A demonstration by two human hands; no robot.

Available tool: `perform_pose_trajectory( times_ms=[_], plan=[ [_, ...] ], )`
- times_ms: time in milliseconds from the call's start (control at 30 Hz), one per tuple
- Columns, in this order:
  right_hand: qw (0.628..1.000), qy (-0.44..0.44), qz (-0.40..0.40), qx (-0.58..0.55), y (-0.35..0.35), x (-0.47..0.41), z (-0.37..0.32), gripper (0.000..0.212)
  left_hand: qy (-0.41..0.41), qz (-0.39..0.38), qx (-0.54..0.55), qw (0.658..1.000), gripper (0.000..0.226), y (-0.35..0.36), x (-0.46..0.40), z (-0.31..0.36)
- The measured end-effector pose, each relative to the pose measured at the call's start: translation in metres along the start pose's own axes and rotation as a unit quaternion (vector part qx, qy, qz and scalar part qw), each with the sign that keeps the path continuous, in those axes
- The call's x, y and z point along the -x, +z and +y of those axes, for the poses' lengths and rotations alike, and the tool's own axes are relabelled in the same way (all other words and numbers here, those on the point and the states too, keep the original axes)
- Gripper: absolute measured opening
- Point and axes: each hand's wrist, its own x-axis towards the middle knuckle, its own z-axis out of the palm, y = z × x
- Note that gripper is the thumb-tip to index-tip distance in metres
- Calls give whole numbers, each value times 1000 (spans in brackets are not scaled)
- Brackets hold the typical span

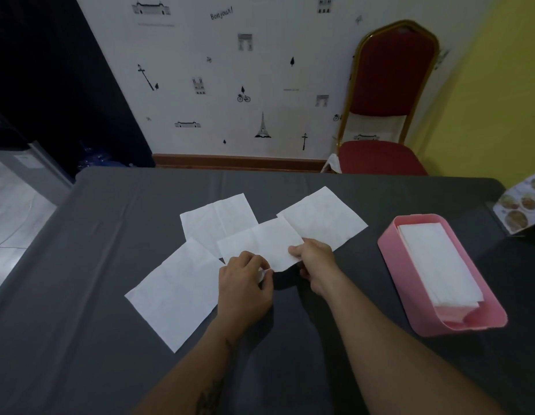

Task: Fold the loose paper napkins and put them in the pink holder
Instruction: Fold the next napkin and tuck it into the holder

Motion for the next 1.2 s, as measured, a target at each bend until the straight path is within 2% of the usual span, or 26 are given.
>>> perform_pose_trajectory(
  times_ms=[100, 200, 300, 400, 500, 533, 600, 667, 800, 900, 1067, 1200],
  plan=[
    [994, -75, 10, 76, -11, 11, 1, 10, 22, -49, 25, 998, 17, -1, 10, 9],
    [958, -177, 39, 222, -25, 17, 1, 13, 16, -38, 54, 998, 17, -2, 18, 15],
    [899, -268, 47, 343, -34, 25, -1, 15, -31, -22, 98, 994, 15, -6, 22, 12],
    [813, -341, 29, 471, -35, 33, 11, 16, -60, -10, 116, 991, 22, -13, 24, 6],
    [743, -340, -14, 577, -34, 38, 33, 20, -86, -17, 113, 990, 26, -20, 25, -1],
    [742, -321, -24, 588, -35, 39, 40, 26, -87, -24, 107, 990, 26, -21, 25, -2],
    [781, -283, -16, 556, -39, 38, 48, 35, -78, -37, 92, 992, 26, -23, 24, -3],
    [819, -264, 22, 508, -43, 36, 51, 35, -55, -45, 72, 995, 28, -23, 21, -2],
    [867, -205, 76, 447, -50, 25, 53, 33, -19, -70, 22, 997, 26, -20, 4, 2],
    [878, -181, 86, 435, -50, 18, 56, 32, -4, -106, -17, 994, 27, -16, -18, 6],
    [873, -162, 108, 447, -43, 11, 56, 9, 54, -182, -120, 974, 42, -6, -42, 13],
    [892, -165, 107, 408, -41, 6, 49, 6, 77, -218, -143, 962, 46, 4, -57, 22]
  ],
)
